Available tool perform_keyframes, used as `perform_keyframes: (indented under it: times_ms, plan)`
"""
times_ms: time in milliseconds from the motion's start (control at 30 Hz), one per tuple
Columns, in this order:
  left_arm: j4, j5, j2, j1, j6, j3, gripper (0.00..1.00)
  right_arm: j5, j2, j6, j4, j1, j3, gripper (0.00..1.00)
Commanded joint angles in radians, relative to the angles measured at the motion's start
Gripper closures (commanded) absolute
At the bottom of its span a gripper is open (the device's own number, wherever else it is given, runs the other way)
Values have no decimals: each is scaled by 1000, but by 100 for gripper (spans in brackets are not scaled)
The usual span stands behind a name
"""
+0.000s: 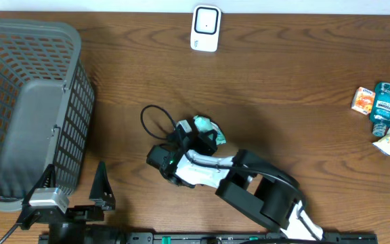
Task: Scan the item barcode
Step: 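Lift the wipes pack and turn its barcode upward with the right gripper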
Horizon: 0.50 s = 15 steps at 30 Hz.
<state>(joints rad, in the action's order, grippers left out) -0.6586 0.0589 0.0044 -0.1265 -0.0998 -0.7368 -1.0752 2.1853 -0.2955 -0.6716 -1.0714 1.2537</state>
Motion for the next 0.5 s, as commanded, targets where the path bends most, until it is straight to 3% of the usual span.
perform_keyframes:
  times_ms: [0,133,233,467]
  plan:
    - [1,5,-2,-4,16,0,2,4,18,-4,-2,-52,-10,74]
    - [1,5,-2,-4,16,0,2,94,2,-3,-7,-120,0,46]
    - [1,5,-2,-4,16,0,2,176,-26,-3,-17,-146,5,43]
    - [0,5,-2,-4,16,0,2,340,-150,-3,-29,-83,14,24]
